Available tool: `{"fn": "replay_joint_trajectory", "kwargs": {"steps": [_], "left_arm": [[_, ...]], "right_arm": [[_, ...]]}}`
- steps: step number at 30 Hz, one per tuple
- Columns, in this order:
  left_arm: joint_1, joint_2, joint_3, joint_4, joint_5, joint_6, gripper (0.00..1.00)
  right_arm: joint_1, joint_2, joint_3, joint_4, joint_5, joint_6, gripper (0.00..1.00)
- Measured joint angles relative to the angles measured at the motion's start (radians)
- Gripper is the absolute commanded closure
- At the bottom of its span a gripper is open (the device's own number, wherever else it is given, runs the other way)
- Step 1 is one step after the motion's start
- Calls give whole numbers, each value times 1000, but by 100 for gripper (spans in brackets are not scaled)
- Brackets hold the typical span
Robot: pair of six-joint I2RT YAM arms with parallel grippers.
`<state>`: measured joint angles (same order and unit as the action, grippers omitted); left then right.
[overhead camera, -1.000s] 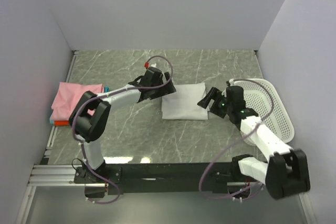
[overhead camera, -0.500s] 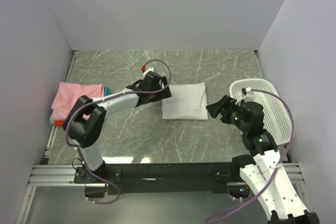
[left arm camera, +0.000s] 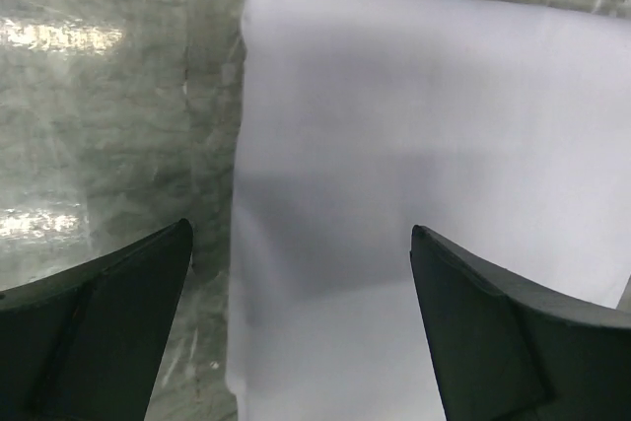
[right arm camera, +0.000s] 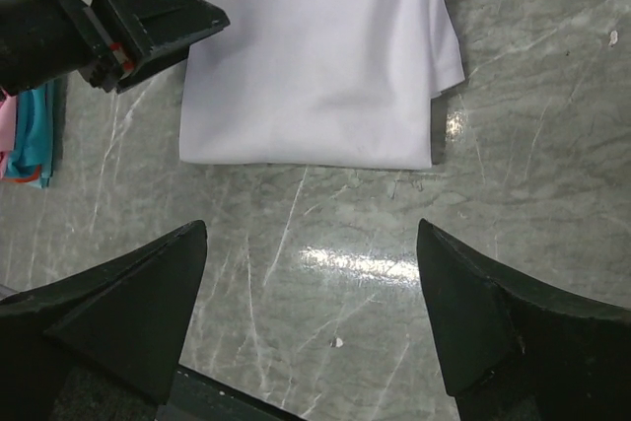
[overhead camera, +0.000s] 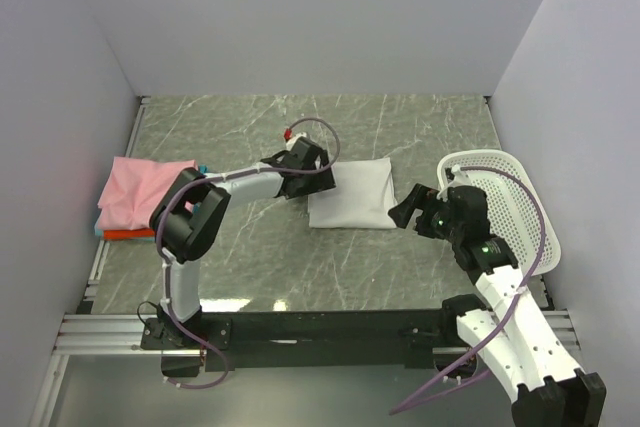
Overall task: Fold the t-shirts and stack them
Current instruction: Neatly place the folded tshirt to the corner
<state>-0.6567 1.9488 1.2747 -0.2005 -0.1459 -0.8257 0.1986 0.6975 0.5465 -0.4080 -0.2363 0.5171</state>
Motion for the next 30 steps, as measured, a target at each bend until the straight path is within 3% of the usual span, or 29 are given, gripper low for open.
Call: {"fn": "replay_joint_trajectory", "kwargs": {"steps": [11, 19, 24, 28, 30], "left_arm": [[-88, 31, 21, -11, -87, -29, 39], [-136, 94, 122, -119, -214, -61, 50], [-148, 133, 182, -177, -262, -85, 73], [-151, 139, 191, -172, -267, -77, 99], [-154, 137, 187, -162, -273, -58, 99]], "right_arm": [[0, 8, -40, 14, 0, -6, 7], [0, 15, -50, 24, 16, -5, 7], [0, 18, -50, 26, 24, -5, 7], [0, 18, -50, 26, 28, -5, 7], [0, 18, -50, 26, 30, -5, 7]]}}
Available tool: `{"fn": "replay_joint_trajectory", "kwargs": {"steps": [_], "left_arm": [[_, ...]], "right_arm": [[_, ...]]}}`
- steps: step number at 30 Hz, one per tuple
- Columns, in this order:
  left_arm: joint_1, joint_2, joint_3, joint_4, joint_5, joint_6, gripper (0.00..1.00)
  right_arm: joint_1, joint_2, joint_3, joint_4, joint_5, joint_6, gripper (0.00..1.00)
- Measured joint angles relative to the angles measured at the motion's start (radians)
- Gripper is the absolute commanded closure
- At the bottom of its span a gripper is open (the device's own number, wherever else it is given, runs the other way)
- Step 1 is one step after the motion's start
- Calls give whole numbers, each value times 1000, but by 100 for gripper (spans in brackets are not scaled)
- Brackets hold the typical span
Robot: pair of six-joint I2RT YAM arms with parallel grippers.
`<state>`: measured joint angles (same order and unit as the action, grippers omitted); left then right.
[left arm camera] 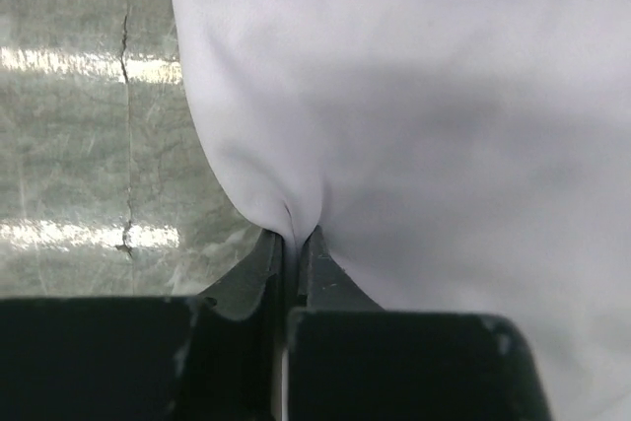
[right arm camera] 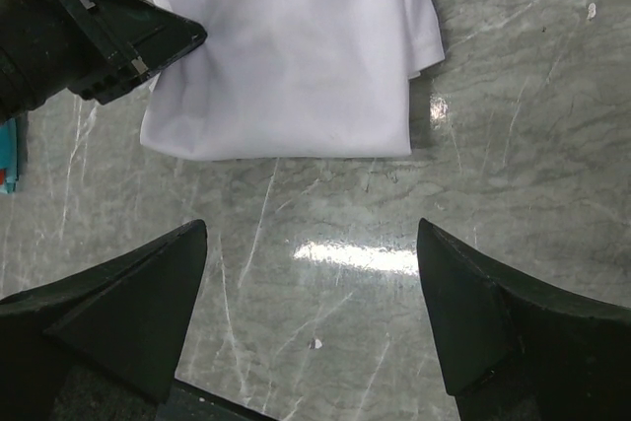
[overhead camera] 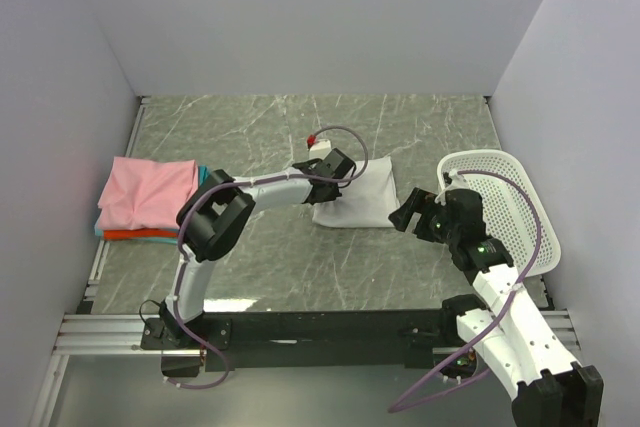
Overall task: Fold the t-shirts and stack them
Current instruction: Neatly place the folded tshirt to the corner
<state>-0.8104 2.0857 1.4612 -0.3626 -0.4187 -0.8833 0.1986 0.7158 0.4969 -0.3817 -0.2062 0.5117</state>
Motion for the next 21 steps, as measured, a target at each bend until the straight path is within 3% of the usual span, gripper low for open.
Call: {"fn": "replay_joint_trajectory", "kwargs": {"steps": [9, 21], "left_arm": [[-3, -89, -133, 54, -111, 298, 99], [21, -242, -292, 27, -433, 620, 99]], "right_arm": [[0, 0, 0, 0, 0, 0, 7], [0, 17, 0, 8, -17, -5, 7]]}}
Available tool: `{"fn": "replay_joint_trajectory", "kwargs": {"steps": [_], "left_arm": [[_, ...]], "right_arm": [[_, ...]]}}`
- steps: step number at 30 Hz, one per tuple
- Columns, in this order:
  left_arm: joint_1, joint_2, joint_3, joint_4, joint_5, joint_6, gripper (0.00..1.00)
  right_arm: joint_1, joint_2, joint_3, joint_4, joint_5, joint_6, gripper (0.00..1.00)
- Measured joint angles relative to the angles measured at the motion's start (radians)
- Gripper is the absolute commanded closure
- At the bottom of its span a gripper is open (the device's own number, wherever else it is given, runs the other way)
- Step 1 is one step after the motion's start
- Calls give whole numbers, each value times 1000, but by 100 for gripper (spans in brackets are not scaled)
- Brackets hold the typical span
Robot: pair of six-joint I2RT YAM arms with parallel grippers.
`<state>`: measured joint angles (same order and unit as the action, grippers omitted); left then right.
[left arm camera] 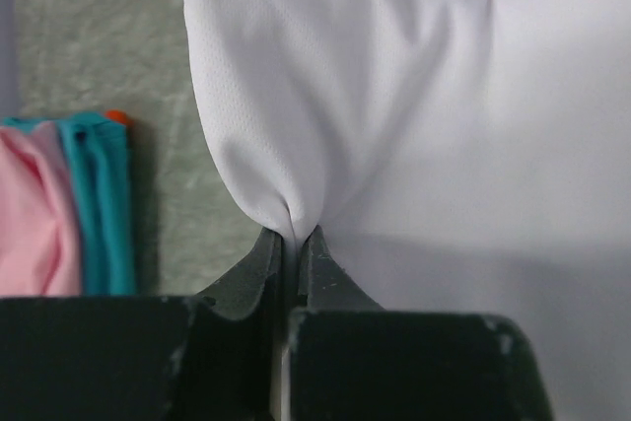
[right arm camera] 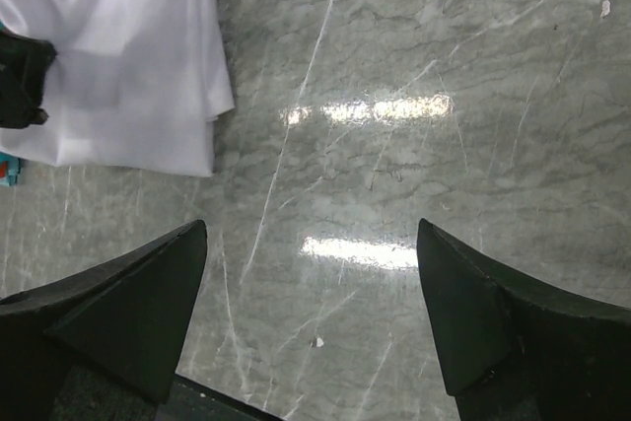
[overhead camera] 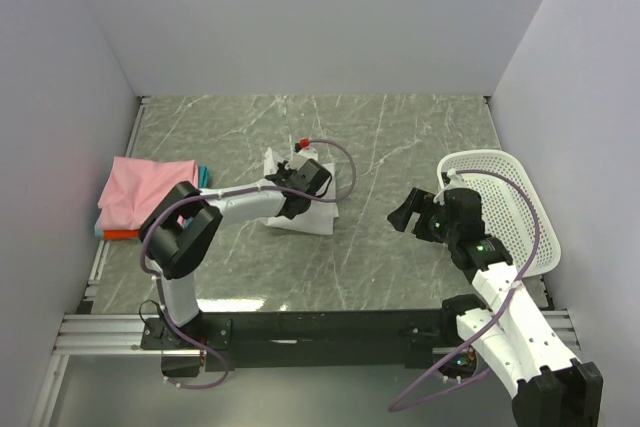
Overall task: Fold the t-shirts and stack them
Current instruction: Neatly place the folded tshirt to the corner
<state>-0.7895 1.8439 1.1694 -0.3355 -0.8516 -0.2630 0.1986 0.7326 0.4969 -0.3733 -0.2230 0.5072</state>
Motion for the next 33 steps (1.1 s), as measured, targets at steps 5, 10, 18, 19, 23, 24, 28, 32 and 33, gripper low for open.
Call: {"fn": "replay_joint_trajectory", "kwargs": {"steps": [5, 10, 18, 19, 23, 24, 28, 32, 33], "left_arm": [[63, -96, -60, 1, -27, 78, 99], [105, -243, -132, 14, -14, 152, 99], [181, -313, -134, -8, -11, 255, 99], [196, -322, -138, -14, -12, 267, 99], [241, -386, -161, -26, -27, 323, 99], [247, -406, -163, -29, -26, 341, 99], [273, -490, -179, -30, -18, 436, 99], [316, -547, -182, -48, 11, 503, 99], [330, -562, -182, -51, 21, 517, 99]], "right_arm": [[0, 0, 0, 0, -1, 0, 7], [0, -5, 0, 0, 16, -3, 7], [0, -12, 0, -2, 51, -8, 7], [0, -14, 0, -2, 55, -8, 7], [0, -21, 0, -2, 66, -9, 7], [0, -21, 0, -2, 67, -9, 7], [0, -21, 0, -2, 74, -11, 7], [0, -19, 0, -3, 85, -11, 7], [0, -19, 0, -3, 86, -12, 7]]}}
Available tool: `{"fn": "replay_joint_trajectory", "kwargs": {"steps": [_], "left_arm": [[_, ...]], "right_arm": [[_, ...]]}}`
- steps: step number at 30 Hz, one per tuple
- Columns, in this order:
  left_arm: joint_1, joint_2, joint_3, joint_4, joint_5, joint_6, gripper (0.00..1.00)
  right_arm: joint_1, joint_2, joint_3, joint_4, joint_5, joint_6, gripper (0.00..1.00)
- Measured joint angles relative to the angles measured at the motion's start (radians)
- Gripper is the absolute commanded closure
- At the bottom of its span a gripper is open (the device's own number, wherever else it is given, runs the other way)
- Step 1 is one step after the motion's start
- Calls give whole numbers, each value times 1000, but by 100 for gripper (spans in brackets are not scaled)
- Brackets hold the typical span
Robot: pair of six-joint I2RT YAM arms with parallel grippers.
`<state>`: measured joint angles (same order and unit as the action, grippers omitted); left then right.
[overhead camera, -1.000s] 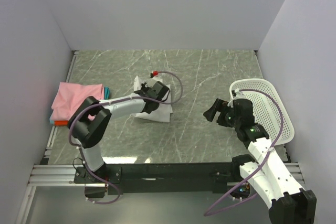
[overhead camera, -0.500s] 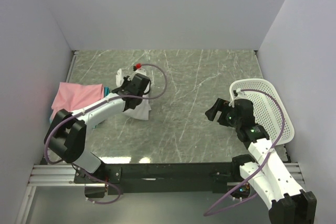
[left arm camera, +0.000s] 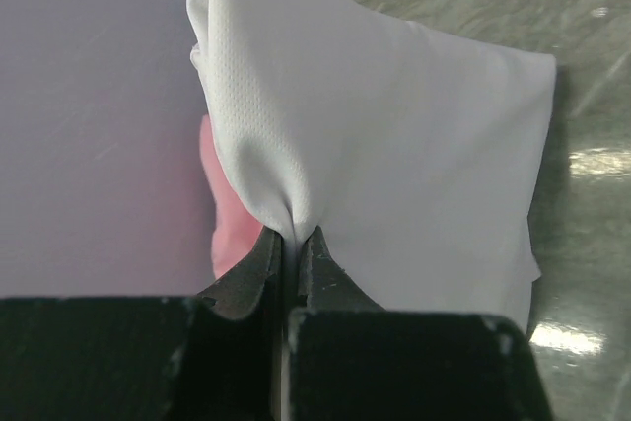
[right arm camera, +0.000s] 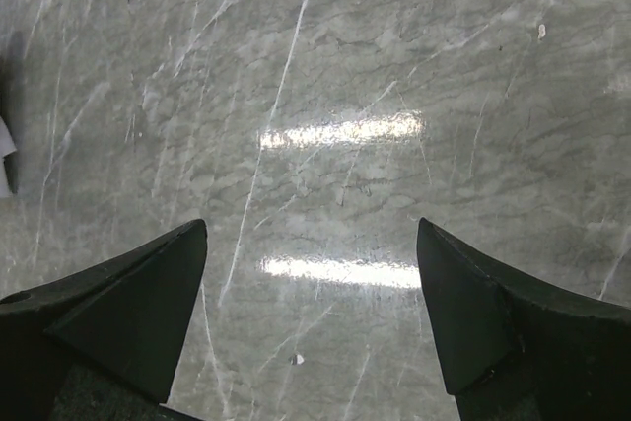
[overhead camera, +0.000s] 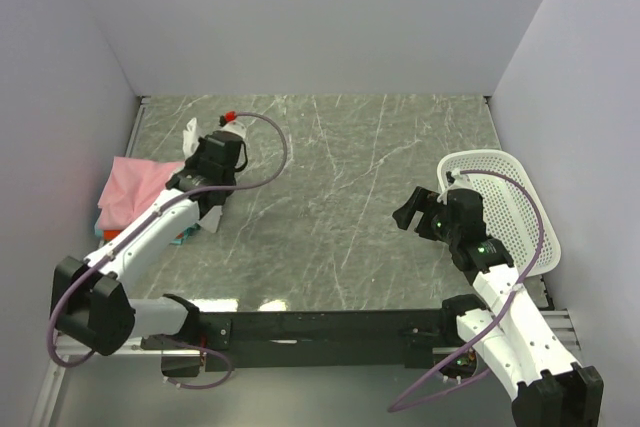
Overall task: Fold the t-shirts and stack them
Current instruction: Neatly place the folded tshirt to the corner
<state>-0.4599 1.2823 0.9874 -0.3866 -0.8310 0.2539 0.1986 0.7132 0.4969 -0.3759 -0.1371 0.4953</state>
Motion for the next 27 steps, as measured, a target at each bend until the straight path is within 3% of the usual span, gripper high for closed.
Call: {"fn": "replay_joint_trajectory", "kwargs": {"steps": [15, 27], "left_arm": [[116, -110, 41, -63, 23, 127, 99], [242, -157, 64, -44, 106, 146, 99]], "right_arm": [[0, 8, 0, 0, 3, 0, 7], [0, 9, 0, 0, 16, 0, 7]]}}
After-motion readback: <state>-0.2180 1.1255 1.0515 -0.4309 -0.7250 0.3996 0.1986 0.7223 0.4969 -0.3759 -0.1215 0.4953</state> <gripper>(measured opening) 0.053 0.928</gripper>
